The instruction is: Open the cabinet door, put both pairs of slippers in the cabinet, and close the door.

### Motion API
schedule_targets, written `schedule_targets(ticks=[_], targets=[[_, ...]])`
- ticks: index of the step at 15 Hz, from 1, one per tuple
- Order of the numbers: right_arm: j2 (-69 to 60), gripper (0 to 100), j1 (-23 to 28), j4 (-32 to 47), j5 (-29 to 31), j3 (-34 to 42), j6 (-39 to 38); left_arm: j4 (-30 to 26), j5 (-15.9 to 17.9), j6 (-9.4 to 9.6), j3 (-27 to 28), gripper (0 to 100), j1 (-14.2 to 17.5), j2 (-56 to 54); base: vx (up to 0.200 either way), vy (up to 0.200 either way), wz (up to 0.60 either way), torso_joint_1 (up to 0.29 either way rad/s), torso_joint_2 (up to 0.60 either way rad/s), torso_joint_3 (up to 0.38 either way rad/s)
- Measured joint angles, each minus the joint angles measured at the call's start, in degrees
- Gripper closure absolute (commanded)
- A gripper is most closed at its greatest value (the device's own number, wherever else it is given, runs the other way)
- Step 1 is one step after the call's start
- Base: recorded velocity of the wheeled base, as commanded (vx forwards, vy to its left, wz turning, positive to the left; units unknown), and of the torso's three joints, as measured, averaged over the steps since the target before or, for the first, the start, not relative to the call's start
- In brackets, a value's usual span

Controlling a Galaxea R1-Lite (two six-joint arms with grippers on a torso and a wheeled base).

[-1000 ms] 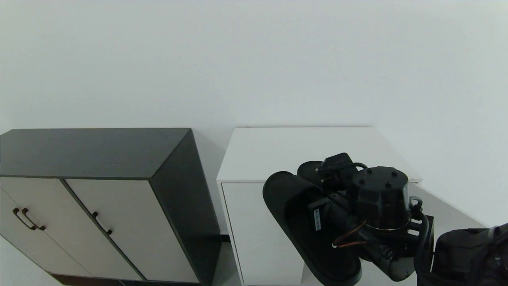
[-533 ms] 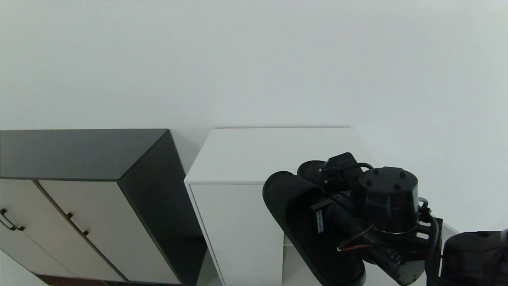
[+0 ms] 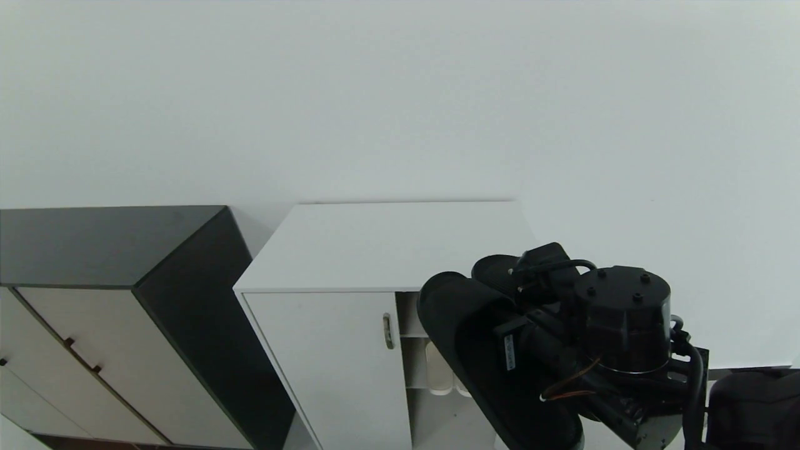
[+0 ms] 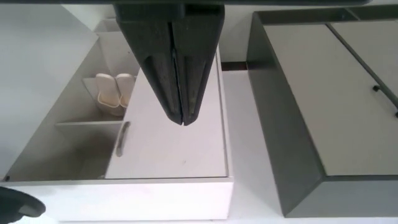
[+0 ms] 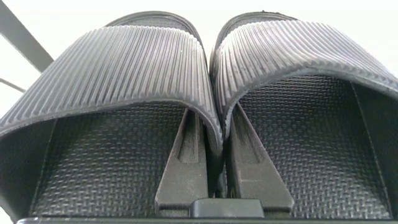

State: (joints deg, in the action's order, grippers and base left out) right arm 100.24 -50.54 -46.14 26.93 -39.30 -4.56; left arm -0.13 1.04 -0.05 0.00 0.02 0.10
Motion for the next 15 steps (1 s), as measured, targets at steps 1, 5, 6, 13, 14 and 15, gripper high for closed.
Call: schedule_targets(ticks=[1,5,6,13,14,15], targets=[[0.0,100,-0.1,-0.5,-0.1,0.3,0.1,-0.1,0.0,-0.02,0.0,100,0.0,0.0,0.000,0.000,0.00,0.000,0.00,0.000],[0.0,100,0.2,-4.2,-3.5,2.3,0.4,0.0,0.0,-0.02,0.0,100,0.0,0.0,0.000,0.000,0.00,0.000,0.00,0.000],[0.0,100,0.2,-4.6,-3.9,2.7,0.9,0.0,-0.1,-0.02,0.0,100,0.0,0.0,0.000,0.000,0.00,0.000,0.00,0.000],[0.2,100,0.5,-4.9,-4.2,4.0,1.4,0.0,0.0,-0.02,0.0,100,0.0,0.0,0.000,0.000,0.00,-0.017,0.04,0.021],[0.2,100,0.4,-4.8,-4.3,4.1,1.4,0.0,0.0,-0.02,0.0,100,0.0,0.0,0.000,0.000,0.00,-0.154,0.33,0.188],[0.3,100,0.4,-4.8,-4.3,4.1,1.4,0.0,0.0,-0.02,0.0,100,0.0,0.0,0.000,0.000,0.00,-0.159,0.37,0.212]])
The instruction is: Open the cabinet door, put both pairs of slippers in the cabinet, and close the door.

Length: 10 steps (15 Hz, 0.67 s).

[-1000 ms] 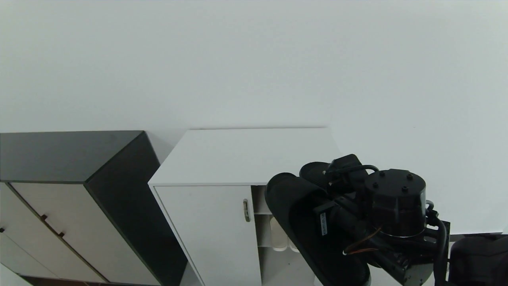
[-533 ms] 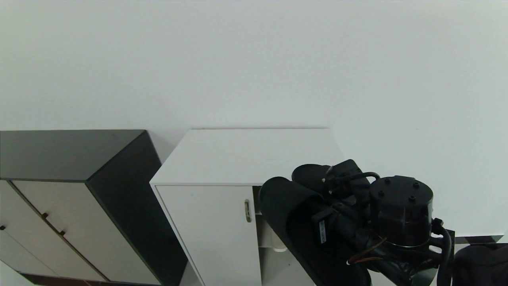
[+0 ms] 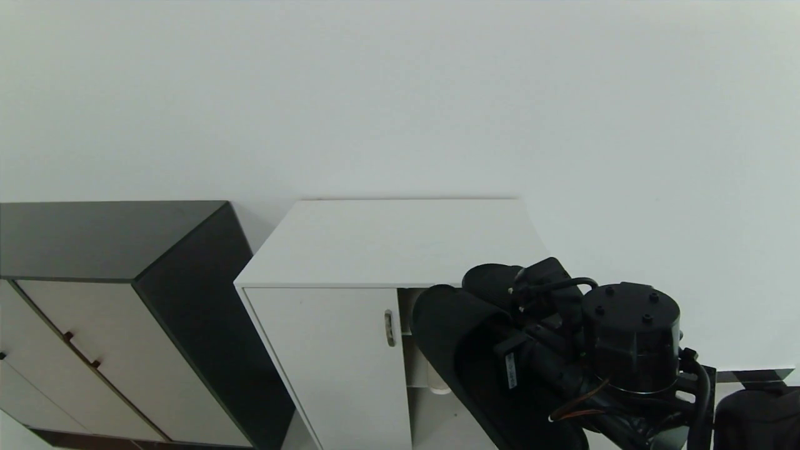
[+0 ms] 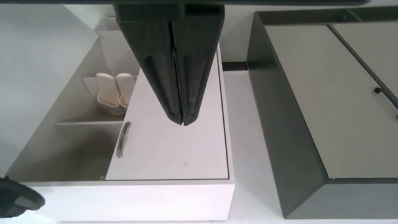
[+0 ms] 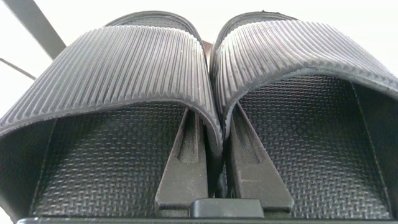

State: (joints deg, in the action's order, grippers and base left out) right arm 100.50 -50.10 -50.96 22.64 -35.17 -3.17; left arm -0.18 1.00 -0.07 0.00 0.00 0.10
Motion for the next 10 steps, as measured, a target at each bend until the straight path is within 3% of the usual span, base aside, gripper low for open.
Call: schedule_targets(ticks=[10], targets=[[0.0,100,-1.0,-1.1,0.0,1.1,0.1,0.0,0.0,0.00,0.0,100,0.0,0.0,0.000,0.000,0.00,-0.213,0.51,0.289]])
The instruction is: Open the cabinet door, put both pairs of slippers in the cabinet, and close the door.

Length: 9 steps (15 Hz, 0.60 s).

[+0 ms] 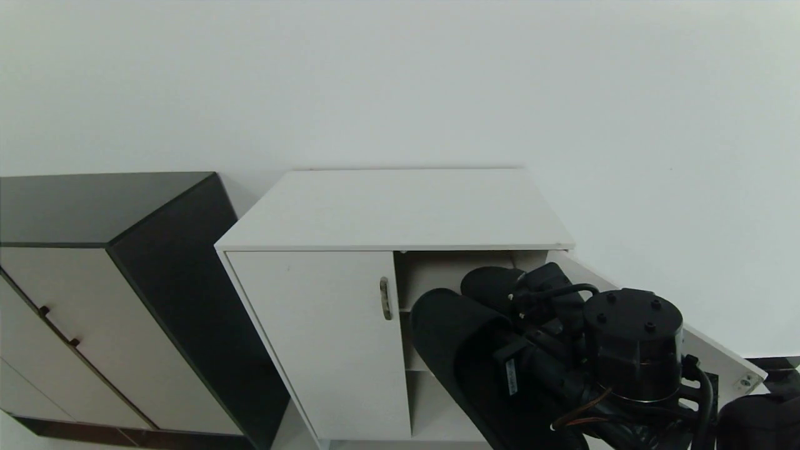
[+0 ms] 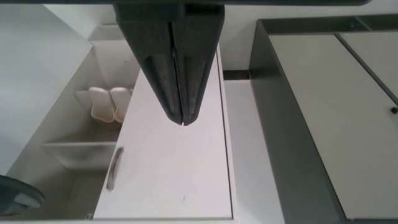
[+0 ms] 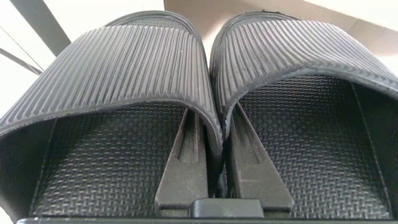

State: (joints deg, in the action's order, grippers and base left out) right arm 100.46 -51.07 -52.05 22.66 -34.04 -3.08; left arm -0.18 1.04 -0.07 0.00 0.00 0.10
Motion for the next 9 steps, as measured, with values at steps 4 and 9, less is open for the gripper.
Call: schedule_targets(ticks=[4,9], targets=[[0.0,100,-0.1,-0.1,0.0,0.2,0.4,0.0,0.0,0.00,0.0,100,0.0,0.0,0.000,0.000,0.00,-0.207,0.53,0.319],[0.1,100,-0.1,-0.1,0.0,0.3,0.4,0.0,0.0,-0.04,0.0,100,0.0,0.0,0.000,0.000,0.00,-0.171,0.49,0.317]])
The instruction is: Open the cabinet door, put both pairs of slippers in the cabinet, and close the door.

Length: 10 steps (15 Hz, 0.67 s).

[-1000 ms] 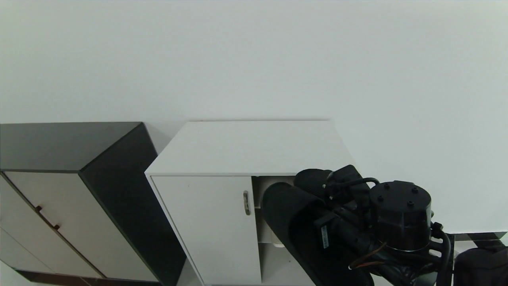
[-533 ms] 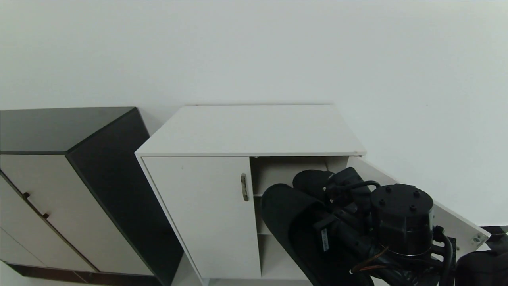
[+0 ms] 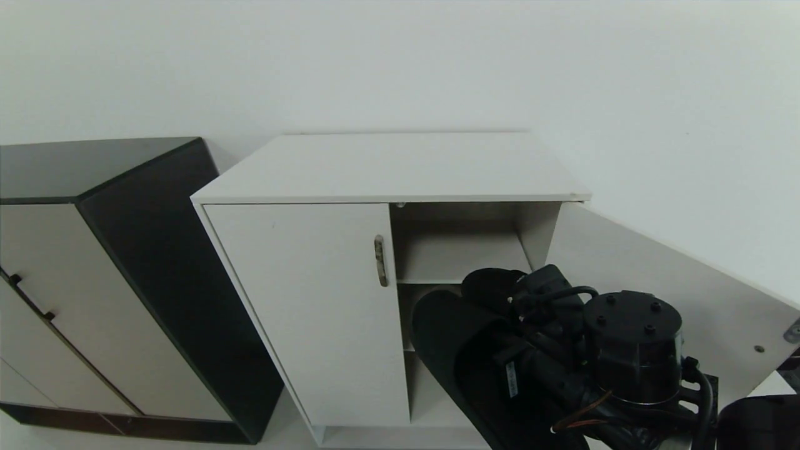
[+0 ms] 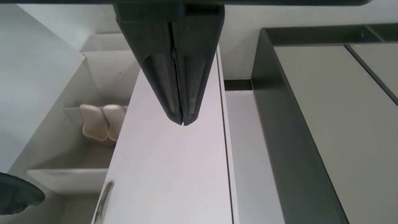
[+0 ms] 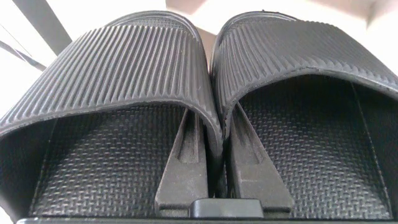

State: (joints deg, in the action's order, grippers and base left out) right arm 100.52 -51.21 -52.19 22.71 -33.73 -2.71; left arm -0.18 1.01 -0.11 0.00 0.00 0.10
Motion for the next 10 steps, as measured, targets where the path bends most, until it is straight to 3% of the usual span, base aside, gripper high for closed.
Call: schedule_targets(ticks=[10], targets=[[0.1,100,0.1,-0.1,0.0,0.5,-0.1,0.0,0.0,-0.05,0.0,100,0.0,0.0,0.000,0.000,0.00,-0.116,0.46,0.346]])
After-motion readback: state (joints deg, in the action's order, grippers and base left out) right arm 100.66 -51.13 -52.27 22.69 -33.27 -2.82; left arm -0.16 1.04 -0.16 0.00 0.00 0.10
